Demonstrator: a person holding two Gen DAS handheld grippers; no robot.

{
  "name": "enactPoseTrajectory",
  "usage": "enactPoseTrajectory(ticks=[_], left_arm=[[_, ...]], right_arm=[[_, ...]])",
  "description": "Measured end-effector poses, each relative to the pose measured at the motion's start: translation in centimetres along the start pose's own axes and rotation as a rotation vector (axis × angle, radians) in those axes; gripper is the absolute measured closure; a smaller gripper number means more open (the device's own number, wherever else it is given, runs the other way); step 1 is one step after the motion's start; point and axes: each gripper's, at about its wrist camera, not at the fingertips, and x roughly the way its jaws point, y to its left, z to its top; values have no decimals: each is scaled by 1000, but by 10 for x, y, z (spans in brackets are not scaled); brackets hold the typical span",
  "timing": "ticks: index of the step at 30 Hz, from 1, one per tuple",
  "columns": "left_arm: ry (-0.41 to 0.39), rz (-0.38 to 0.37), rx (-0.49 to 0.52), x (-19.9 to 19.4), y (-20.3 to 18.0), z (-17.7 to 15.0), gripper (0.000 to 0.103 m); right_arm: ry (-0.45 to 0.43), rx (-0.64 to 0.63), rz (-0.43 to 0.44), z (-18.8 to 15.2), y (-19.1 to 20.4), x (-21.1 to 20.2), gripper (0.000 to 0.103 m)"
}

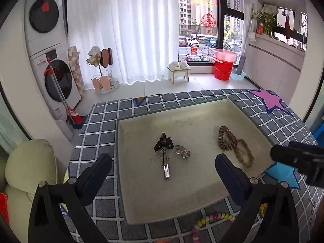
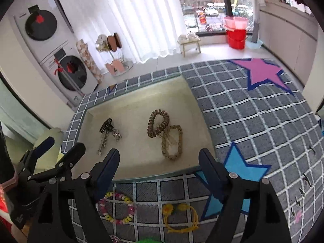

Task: Organize jewelry
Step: 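Move both grippers back over the remaining jewelry on the cloth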

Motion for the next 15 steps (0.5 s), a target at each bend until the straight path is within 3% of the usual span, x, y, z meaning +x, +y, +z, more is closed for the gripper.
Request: enactPoseTrajectory(ticks=[6, 7, 8, 15], left_arm=[[6, -4, -2, -13, -2, -6, 0], [5, -5, -1, -16, -3, -8, 0], [4, -5, -1, -18, -4, -9, 0], [0, -25, -20, -36, -1, -15, 0]], right_arm=[[-31, 3, 18, -8, 1, -23, 16], [-35, 1, 20, -10, 1, -27, 14], [-40, 0, 24, -11, 2, -30, 0], [-97, -13, 26, -20, 6, -49, 0]])
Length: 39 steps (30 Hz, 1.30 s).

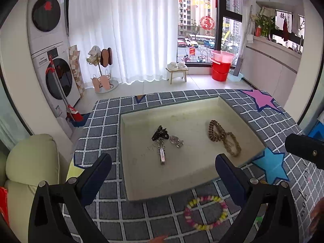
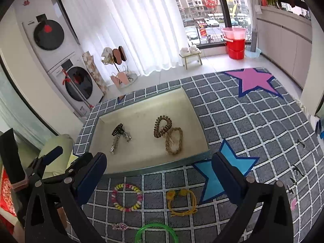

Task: Organize jewelry
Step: 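Move both grippers back over the remaining jewelry on the cloth, then grasp the pink-gem silver charm with the left gripper while the right grasps the green bangle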

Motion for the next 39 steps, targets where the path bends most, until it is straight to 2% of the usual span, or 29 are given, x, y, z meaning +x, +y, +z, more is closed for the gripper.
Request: enactPoseTrajectory(ticks=[8, 15, 24, 30, 39], left_arm=[[16, -1, -6, -17, 7, -17, 0], [83, -35, -6, -21, 11, -45, 0], [186, -57, -72, -21, 18, -88, 0], [232, -62, -64, -17, 12, -107, 0], [231, -68, 15, -19, -6, -116, 0]], right_arm=[[4, -35, -3, -12, 5, -13, 0], [78, -98, -75, -31, 4, -20, 0], [189, -26, -70, -67, -34, -20, 0], [261, -31, -92, -98, -48, -16, 0], [299, -2, -86, -116, -48, -10, 0]])
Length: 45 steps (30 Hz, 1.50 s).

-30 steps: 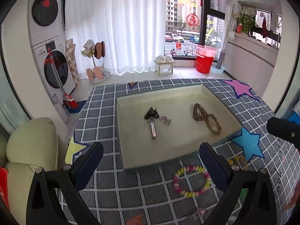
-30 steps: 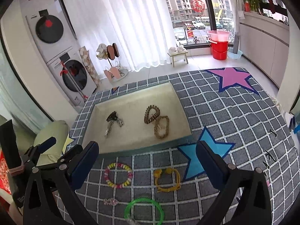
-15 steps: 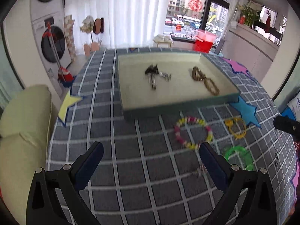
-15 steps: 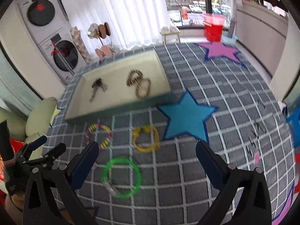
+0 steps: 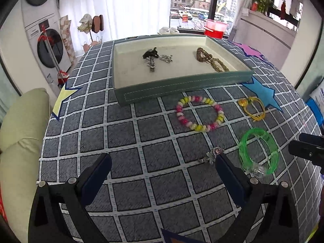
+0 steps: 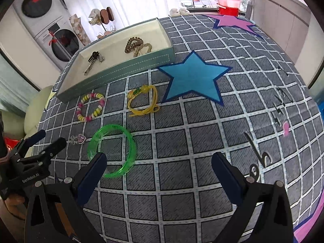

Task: Organize jewelry
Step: 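Grasp the pink-gem silver charm with the left gripper while the right grasps the green bangle, then carry the pink-gem charm and green bangle over the tray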

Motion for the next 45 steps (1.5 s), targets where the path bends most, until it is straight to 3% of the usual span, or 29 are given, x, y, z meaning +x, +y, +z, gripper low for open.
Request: enactPoseTrajectory(ticks=[10, 13, 15, 18, 26, 29, 31, 33, 36, 45], left_arm=[[-5, -2, 145, 8, -19, -5, 0], [-5, -5, 172, 11, -24, -6, 0], [-6, -9, 179, 13, -26, -6, 0], [-12, -15, 193, 15, -29, -4, 0], [-5, -69, 217, 18, -35, 1, 22], [1, -108, 235, 17, -40, 1, 39], [3, -132, 251, 16, -44, 0, 58], [7, -148, 266, 14, -47, -1, 69], [7, -154, 274, 13, -50, -2, 72], [-10, -197, 170, 1, -29, 1, 72]], right_arm=[[5, -48, -40, 4, 22, 12, 2], [22, -74, -60, 4, 28, 19, 16], [39, -83, -64, 4, 30, 25, 32], [30, -124, -95, 4, 35, 27, 41], [27, -216, -146, 2, 45, 29, 56], [27, -229, -141, 1, 48, 29, 62], [27, -240, -138, 1, 51, 29, 72], [29, -248, -130, 0, 54, 29, 87], [24, -257, -133, -2, 58, 28, 96], [-11, -209, -95, 0, 50, 13, 96]])
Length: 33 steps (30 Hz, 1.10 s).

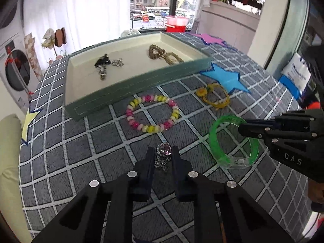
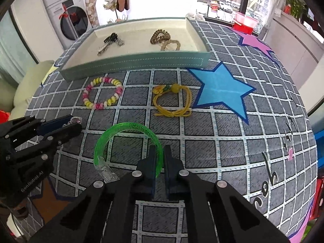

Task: Organize jewelry
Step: 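Carry the pink-gem charm and green bangle over the tray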

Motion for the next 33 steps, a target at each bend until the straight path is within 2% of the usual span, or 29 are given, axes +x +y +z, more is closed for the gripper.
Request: enactPoseTrajectory(ticks=[17, 33], left_arm=[[-148, 11, -133, -38, 23, 30, 72], [-211, 39, -212, -36, 56, 65, 72]], right_arm=[[-74, 95, 61, 31, -22, -32, 96], [-114, 111, 71, 89, -26, -30, 96]])
